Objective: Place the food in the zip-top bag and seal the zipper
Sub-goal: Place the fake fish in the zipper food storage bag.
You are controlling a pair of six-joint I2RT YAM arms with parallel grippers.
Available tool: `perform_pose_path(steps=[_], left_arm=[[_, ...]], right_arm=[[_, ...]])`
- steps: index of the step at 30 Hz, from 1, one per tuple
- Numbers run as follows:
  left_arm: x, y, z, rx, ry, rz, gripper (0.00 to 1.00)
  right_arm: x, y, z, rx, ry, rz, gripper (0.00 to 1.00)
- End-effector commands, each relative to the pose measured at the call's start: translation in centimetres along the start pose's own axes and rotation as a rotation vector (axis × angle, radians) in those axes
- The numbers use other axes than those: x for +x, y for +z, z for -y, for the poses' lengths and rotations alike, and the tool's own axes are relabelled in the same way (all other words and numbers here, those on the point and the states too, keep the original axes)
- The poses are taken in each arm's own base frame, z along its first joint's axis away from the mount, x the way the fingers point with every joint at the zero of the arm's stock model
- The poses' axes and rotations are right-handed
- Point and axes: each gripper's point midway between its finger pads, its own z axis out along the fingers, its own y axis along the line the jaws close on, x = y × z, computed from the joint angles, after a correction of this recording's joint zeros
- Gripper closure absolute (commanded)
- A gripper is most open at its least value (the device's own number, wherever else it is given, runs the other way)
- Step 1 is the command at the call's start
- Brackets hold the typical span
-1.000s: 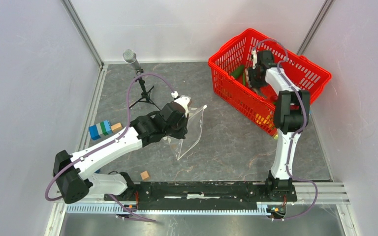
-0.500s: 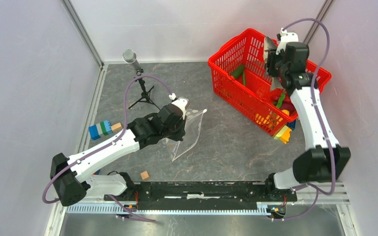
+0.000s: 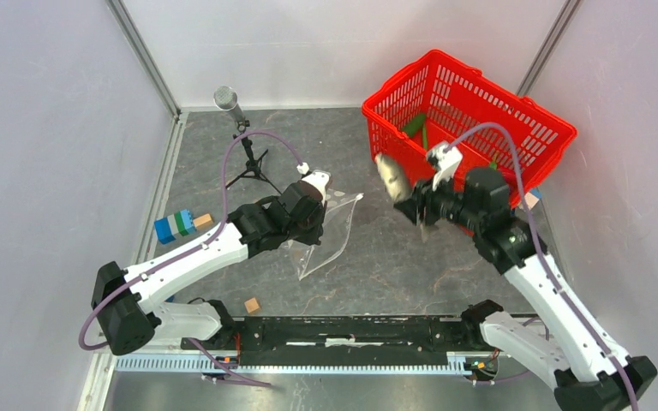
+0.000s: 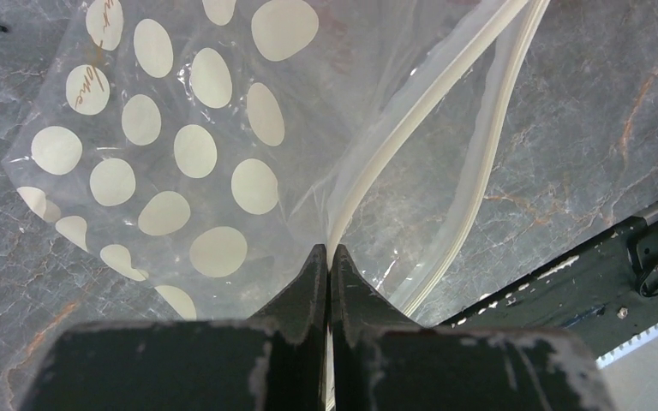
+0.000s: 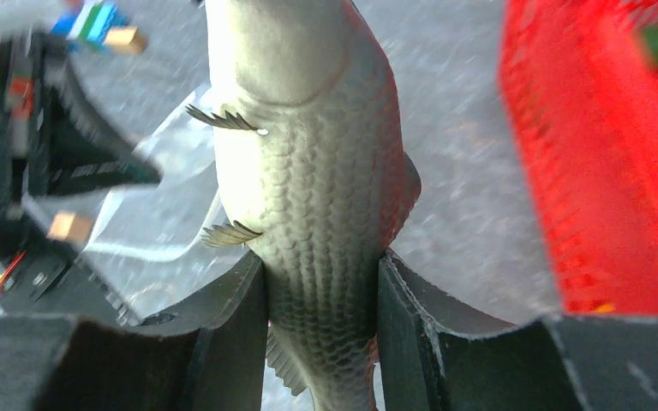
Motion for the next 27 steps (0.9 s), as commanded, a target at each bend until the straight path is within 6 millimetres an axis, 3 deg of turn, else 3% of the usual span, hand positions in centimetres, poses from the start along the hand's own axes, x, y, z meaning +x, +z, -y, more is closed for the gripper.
perform_pose_path(steps=[1,8,14,19,23,27], left_arm=[[-2.2,0.2,0.2,-0.007,-0.056,0.085,0.98],[-2.2,1.2,0.3,-0.021,-0.071,0.077,0.98],[-1.8,2.1,1.4,0.011,-0.087,0.071,0.98],[-1.6,1.9,1.5,0.015,-0.087,0.072,0.98],[-0.7,2.1,2.0,0.023,-0.057,0.052,0.98],[0.0,2.2,3.3,0.036,-0.037,0.039,0.98]], right_arm=[[3.6,-0.7,-4.2,-0.141,0.074,-0.029,0.76],[11.5,-0.1,-9.1,-0.204,0.051,-0.254,0.75],[15.8,1.3,-10.2,-0.096,-0.022,-0.415,0.73],[17.3,2.3,-8.6,0.030,-0.024,-0.451,0.72],[17.0,3.4,-8.8,0.041,-0.005,-0.424,0.71],[17.1,4.1,-7.4,0.148,-0.012,-0.444,0.67]])
